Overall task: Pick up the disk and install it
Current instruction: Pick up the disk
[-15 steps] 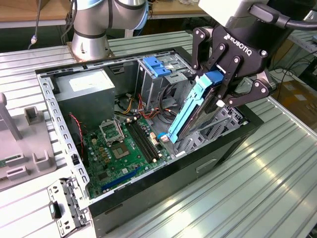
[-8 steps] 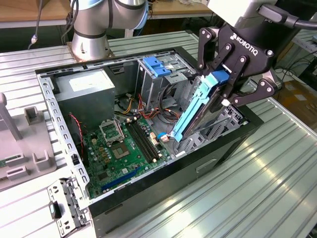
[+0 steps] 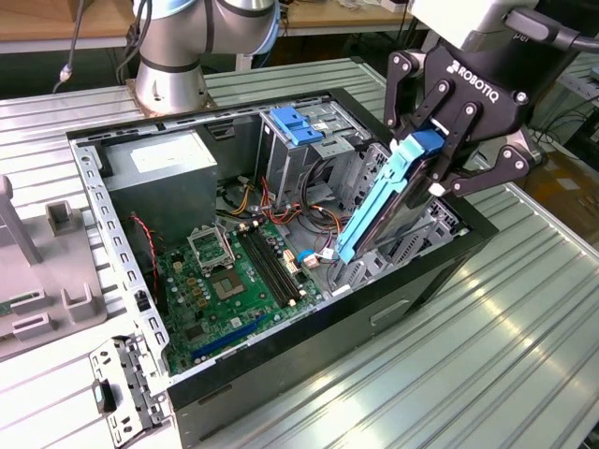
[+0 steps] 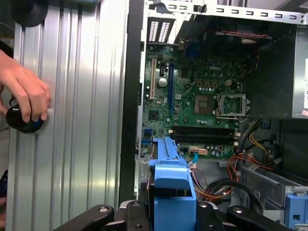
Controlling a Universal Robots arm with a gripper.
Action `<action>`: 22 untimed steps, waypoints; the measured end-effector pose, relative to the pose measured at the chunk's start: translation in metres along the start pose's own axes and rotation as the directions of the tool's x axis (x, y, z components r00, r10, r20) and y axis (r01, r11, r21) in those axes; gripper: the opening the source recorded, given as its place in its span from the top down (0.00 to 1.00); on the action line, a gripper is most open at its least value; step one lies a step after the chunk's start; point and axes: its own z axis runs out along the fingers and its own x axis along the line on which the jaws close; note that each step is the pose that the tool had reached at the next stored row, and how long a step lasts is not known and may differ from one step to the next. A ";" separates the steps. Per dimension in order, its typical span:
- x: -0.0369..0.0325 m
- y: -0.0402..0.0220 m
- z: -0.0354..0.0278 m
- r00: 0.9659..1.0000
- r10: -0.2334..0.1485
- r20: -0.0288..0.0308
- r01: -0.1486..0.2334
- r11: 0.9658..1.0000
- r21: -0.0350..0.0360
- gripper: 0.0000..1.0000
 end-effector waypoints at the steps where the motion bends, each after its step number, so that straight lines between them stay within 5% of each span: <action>1: 0.0001 -0.0028 0.0000 1.000 0.000 0.000 0.000 1.000 0.000 0.64; 22: 0.0024 -0.0454 -0.0007 1.000 0.000 0.000 0.000 1.000 -0.005 0.64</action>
